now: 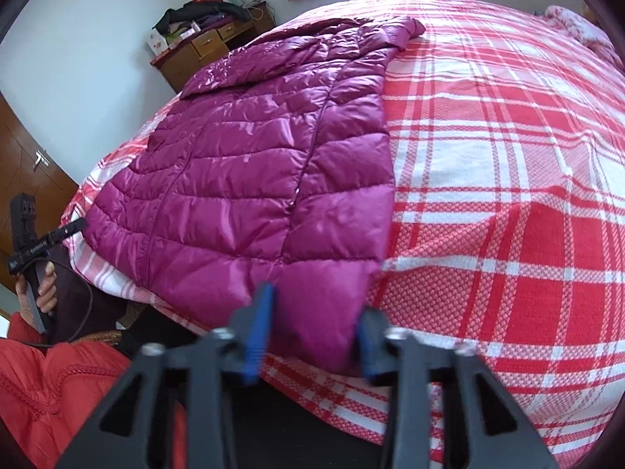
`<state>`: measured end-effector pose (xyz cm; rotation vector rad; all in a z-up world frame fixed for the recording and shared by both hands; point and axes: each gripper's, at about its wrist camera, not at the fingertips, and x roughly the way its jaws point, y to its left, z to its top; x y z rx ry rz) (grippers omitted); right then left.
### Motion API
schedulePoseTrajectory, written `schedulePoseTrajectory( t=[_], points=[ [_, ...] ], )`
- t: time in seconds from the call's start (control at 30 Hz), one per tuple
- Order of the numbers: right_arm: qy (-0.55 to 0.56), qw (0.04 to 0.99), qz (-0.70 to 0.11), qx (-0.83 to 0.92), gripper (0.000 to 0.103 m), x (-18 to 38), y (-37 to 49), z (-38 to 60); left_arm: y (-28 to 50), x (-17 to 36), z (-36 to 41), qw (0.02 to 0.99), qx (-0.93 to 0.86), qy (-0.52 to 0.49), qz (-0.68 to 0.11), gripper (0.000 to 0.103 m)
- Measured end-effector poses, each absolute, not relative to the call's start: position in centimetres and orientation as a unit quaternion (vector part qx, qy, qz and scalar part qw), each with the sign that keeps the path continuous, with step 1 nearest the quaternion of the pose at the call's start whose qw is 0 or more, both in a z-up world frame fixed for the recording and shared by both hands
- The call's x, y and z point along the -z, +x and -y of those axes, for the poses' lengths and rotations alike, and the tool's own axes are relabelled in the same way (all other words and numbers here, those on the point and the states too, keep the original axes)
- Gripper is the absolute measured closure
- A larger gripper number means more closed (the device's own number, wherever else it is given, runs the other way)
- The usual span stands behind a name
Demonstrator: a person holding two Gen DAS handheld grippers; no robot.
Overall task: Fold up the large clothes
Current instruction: 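Grasp the jacket hem with the right tool while the left tool grasps beside it, then lift the hem with both tools and fold it toward the collar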
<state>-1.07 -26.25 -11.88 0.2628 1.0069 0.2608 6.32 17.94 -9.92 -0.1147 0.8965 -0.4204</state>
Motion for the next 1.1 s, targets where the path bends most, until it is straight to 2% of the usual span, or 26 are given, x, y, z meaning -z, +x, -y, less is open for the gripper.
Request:
schedulePoseTrajectory(
  t=[0.07, 0.1, 0.17, 0.2, 0.23, 0.47, 0.7, 0.83, 1.1],
  points=[
    [0.138, 0.857, -0.479, -0.129, 0.084, 12.1, -1.1, 26.6, 6.2, 9.8, -17.4, 0.882, 0.193, -0.037, -0.428, 0.052],
    [0.139, 0.858, -0.477, -0.131, 0.086, 12.2, -1.1, 26.6, 6.1, 9.8, -17.4, 0.883, 0.192, -0.034, -0.427, 0.057],
    [0.141, 0.859, -0.474, -0.134, 0.090, 12.0, -1.2, 26.6, 6.2, 9.9, -17.4, 0.878, 0.204, -0.049, -0.430, 0.074],
    [0.147, 0.859, -0.471, -0.137, 0.091, 11.7, -1.2, 26.8, 6.2, 9.9, -17.5, 0.875, 0.213, -0.061, -0.431, 0.087],
    [0.155, 0.859, -0.466, -0.142, 0.092, 11.4, -1.2, 26.9, 6.2, 9.8, -17.5, 0.871, 0.224, -0.074, -0.431, 0.090],
    [0.185, 0.877, -0.411, -0.169, 0.093, 7.1, -2.4, 27.9, 5.2, 7.8, -17.1, 0.874, 0.260, -0.091, -0.400, 0.095],
    [0.210, 0.887, -0.373, -0.172, 0.094, 3.8, -4.4, 29.9, 2.7, 3.3, -16.9, 0.882, 0.323, -0.098, -0.330, 0.095],
    [0.260, 0.886, -0.343, -0.173, 0.094, 2.1, -5.4, 32.1, 2.1, 1.1, -16.2, 0.885, 0.335, -0.095, -0.309, 0.095],
    [0.295, 0.889, -0.305, -0.173, 0.094, -0.7, 0.6, 34.4, 7.3, -2.1, -15.5, 0.899, 0.273, -0.142, -0.312, 0.096]
  ],
)
